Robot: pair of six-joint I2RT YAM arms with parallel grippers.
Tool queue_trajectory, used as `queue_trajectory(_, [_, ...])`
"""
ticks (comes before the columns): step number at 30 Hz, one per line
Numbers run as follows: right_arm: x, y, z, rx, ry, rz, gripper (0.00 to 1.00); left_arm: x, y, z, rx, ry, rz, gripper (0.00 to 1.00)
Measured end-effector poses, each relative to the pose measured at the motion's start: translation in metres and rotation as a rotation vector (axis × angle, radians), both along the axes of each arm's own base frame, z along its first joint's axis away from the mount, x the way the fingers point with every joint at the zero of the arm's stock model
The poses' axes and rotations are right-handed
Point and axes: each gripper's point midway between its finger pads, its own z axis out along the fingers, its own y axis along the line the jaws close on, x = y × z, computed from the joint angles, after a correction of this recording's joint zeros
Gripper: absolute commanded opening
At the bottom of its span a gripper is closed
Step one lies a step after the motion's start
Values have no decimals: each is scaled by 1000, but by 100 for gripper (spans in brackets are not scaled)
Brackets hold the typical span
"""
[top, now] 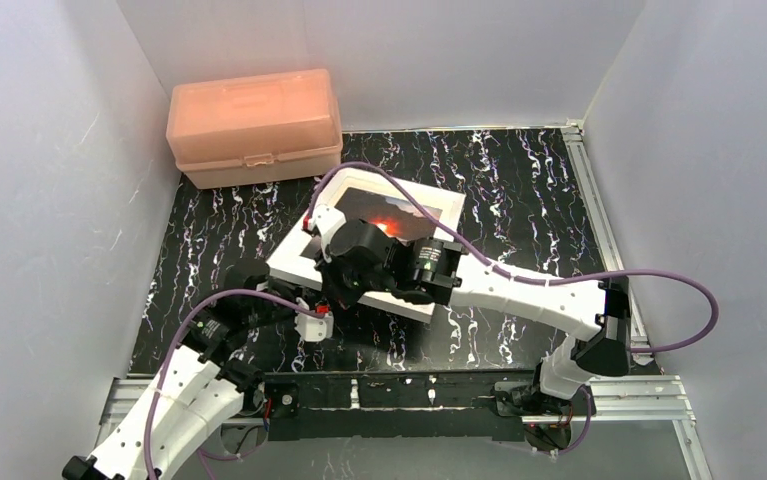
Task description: Put the photo into the frame
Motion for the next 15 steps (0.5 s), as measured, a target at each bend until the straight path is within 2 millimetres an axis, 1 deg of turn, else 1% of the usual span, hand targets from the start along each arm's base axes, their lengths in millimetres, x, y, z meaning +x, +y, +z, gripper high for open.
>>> queue_trajectory(2, [-6,-3,-10,-8,14,0,1,-2,0,0,-1,3,-3,5])
queue_trajectory(4, [-11,-7,-18,-11,30,-2,1,-2,0,4,-11,-24,-7,6])
queue_trajectory(6, [-14,-13,-22,-10,42,-10,1,-4,1,8,-21,-49,-12,6])
queue_trajectory(8, [-15,-20,-24,-2,49,-25,1,-10,2,7,-25,-59,-23,6])
queue_trajectory(12, [-10,-33,-17,35,44,-76,1,-23,8,-9,-2,-17,-32,5])
queue_trajectory(15, [1,-48,-13,61,43,-147,4,-26,11,-23,21,68,-5,4])
